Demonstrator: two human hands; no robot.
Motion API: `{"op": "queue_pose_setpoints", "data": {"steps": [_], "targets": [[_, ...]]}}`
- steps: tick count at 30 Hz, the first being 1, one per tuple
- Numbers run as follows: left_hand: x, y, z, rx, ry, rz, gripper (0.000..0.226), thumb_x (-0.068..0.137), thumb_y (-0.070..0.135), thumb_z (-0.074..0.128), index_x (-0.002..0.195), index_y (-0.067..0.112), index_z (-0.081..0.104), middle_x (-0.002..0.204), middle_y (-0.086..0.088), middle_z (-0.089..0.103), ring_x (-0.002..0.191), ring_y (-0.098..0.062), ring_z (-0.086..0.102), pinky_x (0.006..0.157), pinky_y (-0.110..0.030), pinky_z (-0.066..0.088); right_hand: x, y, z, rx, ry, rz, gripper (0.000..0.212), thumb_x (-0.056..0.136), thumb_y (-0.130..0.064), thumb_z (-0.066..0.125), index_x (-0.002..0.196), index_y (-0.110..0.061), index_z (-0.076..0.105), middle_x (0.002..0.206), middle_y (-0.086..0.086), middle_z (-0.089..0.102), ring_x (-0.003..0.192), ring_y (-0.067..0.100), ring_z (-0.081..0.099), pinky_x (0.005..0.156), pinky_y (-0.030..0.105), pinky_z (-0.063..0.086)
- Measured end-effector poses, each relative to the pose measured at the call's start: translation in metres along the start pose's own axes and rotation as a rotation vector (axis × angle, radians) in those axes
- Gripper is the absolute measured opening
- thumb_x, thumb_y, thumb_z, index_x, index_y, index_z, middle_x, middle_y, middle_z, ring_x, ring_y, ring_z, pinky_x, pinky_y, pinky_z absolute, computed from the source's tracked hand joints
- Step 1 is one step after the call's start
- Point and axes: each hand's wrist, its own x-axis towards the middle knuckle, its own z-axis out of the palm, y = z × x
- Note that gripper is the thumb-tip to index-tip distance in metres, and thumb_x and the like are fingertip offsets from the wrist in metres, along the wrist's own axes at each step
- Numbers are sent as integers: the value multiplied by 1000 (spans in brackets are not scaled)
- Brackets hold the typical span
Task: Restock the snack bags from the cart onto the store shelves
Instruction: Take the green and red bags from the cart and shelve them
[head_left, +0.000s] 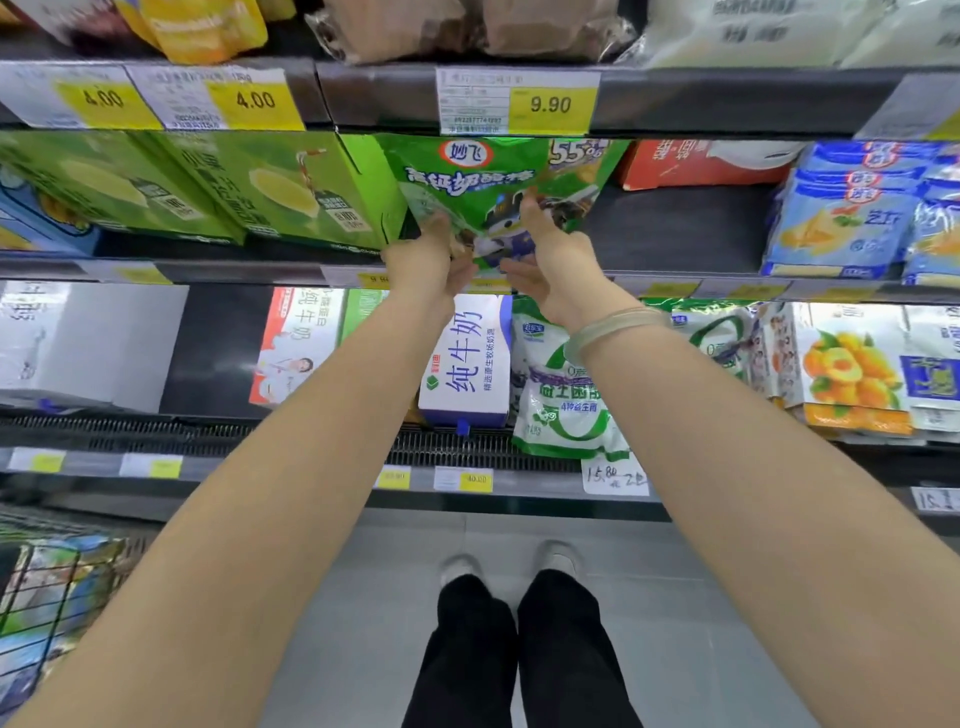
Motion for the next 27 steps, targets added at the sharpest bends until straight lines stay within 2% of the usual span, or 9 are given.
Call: {"op": "queue_pose_setpoints", "data": {"steps": [2,6,9,11,14,16,19,23,27], "targets": [[-1,6,6,37,-23,-14,32,90,31,59,105,6,46,76,-12,50,60,-22,55,52,-28,53,1,1,6,54,0,-7,71,80,-48,65,129,-4,37,113,17,60,98,30,66,85,46,56],[1,20,13,43,-94,-30,29,95,28,52,114,7,49,101,-15,55,85,-28,60,82,-42,50,1,-9,16,103,-21,-64,64,88,-41,59,132,-3,33,116,21,57,91,31,66,62,36,56],[6,24,13,57,-148,-3,17,98,15,45,108,5,53,105,-13,55,97,-26,54,95,-43,43,2,-13,22,48,-75,-57,59,91,-32,56,138,-7,30,125,15,51,98,27,58,74,36,48],[9,23,7,55,-193,27,15,97,5,40,103,9,53,96,-9,54,96,-24,52,93,-41,40,2,-9,24,32,-106,-63,56,92,-24,53,140,-8,29,120,11,47,101,24,54,82,38,45],[9,15,-10,68,-221,84,43,96,-1,38,138,6,34,102,-12,50,96,-24,51,96,-43,43,1,1,23,7,-129,-96,55,94,-16,50,142,-11,25,118,8,46,101,24,54,85,38,46],[2,9,-25,70,-208,99,50,95,-3,40,143,5,27,91,-8,50,83,-19,51,82,-36,49,-6,8,23,-26,-127,-102,53,94,-15,49,142,-12,26,123,8,49,99,22,56,80,35,49],[-7,6,-55,59,-149,106,46,94,-4,45,138,3,33,87,-7,51,76,-17,54,71,-28,49,-20,19,32,-82,-157,-95,49,95,-16,47,140,-10,29,123,9,49,101,23,60,66,30,47],[-26,12,-115,15,-68,129,34,94,5,49,126,6,41,101,-11,54,97,-25,57,78,-31,50,-49,36,66,-191,-255,-113,43,94,-13,47,135,-7,36,108,9,53,88,20,58,65,29,46],[-52,27,-199,10,108,210,25,91,2,51,112,12,42,103,-11,56,84,-21,57,68,-27,45,-101,64,124,-338,-422,-108,22,95,-11,45,116,-6,49,101,7,55,86,20,57,64,29,45]]}}
